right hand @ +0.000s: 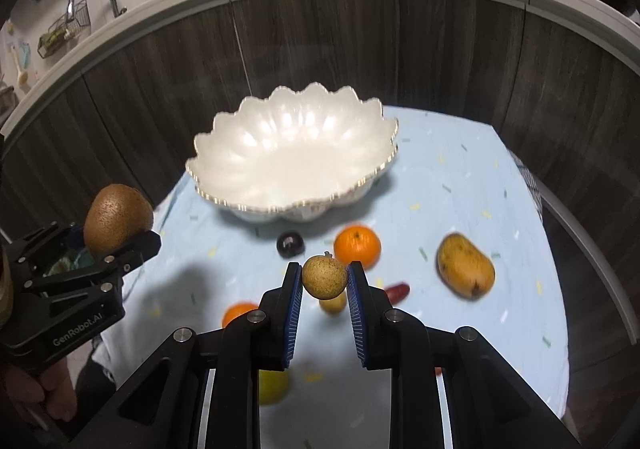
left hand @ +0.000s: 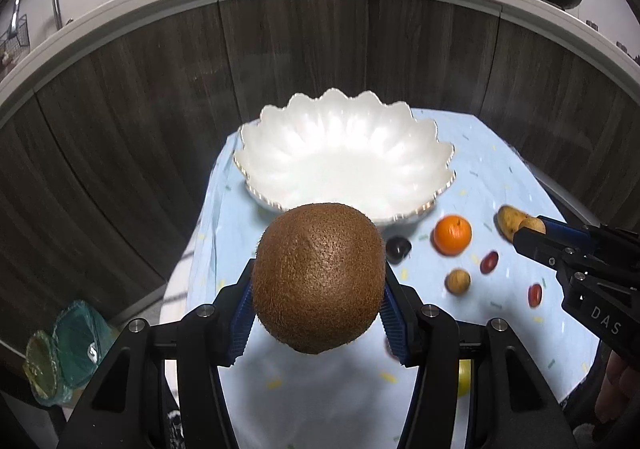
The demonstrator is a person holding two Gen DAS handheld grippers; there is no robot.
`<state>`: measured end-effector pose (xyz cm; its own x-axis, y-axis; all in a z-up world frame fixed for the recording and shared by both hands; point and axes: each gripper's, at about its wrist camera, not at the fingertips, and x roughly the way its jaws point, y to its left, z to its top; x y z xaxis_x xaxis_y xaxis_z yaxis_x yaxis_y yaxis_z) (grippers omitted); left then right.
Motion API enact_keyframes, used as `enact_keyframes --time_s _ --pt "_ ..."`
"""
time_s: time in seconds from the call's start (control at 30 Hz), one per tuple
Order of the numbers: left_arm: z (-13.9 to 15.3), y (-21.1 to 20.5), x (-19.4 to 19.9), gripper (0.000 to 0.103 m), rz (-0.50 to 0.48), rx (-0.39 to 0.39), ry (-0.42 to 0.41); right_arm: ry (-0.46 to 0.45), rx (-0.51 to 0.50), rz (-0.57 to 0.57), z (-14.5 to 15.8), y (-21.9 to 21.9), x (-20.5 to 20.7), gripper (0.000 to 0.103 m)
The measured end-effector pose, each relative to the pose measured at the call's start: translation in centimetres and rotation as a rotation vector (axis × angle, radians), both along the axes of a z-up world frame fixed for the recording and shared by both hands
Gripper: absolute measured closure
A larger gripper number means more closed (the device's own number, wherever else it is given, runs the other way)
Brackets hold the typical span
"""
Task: Organize fruits
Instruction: 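Lift the kiwi and longan and carry both over the white bowl, then open both grippers to drop the kiwi and longan into the bowl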
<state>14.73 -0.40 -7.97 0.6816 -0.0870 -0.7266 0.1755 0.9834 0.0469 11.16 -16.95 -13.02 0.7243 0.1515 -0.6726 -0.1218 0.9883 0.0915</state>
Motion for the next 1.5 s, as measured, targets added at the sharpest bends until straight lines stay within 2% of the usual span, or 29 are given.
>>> enact_keyframes --time_s 0.3,0.73,1.03,1.5 --pt "0.9 -0.2 2.9 0.049 -0.009 -0.007 -0.018 -0.042 -0.004 -0.018 1.9 -0.4 3.0 0.079" --pt "0.5 -0.5 7.7 0.049 -0.011 -0.001 -0.011 -0.03 0.017 -0.038 2.0 -0.8 7.9 0.079" --pt "-1.2 -0.4 10.4 0.049 -0.001 0.004 0.025 0.018 0.034 -0.038 0.6 -0.6 11.1 0.079" --pt "-4.2 -0.6 12.5 0.047 -0.005 -0.013 0.145 0.115 0.025 -0.025 -2.2 -0.5 13.7 0.079"
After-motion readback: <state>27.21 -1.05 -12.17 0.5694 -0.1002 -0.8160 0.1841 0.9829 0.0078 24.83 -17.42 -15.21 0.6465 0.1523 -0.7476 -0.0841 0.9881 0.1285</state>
